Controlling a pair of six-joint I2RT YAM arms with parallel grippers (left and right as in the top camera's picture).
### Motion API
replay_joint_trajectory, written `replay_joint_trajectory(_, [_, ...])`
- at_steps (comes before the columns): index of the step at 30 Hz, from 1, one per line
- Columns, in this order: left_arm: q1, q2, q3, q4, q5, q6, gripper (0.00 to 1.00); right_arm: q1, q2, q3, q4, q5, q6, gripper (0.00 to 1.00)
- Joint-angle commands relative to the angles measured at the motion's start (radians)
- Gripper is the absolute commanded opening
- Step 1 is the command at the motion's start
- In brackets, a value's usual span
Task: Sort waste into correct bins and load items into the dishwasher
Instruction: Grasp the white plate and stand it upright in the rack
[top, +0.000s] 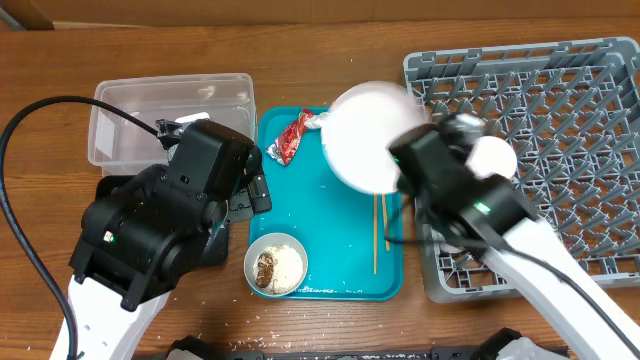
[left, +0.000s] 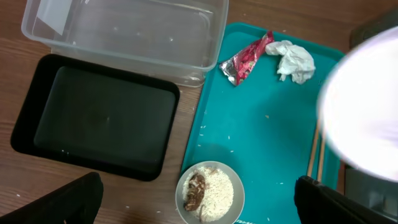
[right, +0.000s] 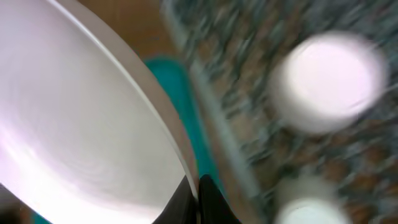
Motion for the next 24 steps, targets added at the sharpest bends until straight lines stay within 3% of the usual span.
replay_joint_trajectory(1, [0.005,0.002,0.015,0.002,-0.014,0.016,1.00,-0.047,-0.045,0.024,-0.002,0.593,-0.087,0.04])
replay_joint_trajectory(4, [0.005,0.002,0.015,0.002,-0.014,0.016,1.00,-0.168,-0.025,0.023,-0.001,0.773,-0.100,0.04])
replay_joint_trajectory(10, [0.005,0.002,0.015,0.002,-0.014,0.016,1.00,-0.451,0.075,0.023,0.125,0.757,-0.263,0.04])
replay_joint_trajectory(12, [0.005,0.002,0.015,0.002,-0.014,0.016,1.00,-0.522,0.127,0.023,0.206,0.742,-0.380,0.04])
replay_joint_trajectory(15, [0.005,0.002,0.015,0.002,-0.014,0.017,1.00,-0.570,0.203,0.023,0.269,0.686,-0.512,0.04])
replay_joint_trajectory(24, [0.005,0.002,0.015,0.002,-0.014,0.016,1.00,-0.575,0.336,0.021,0.235,0.641,-0.518,0.04])
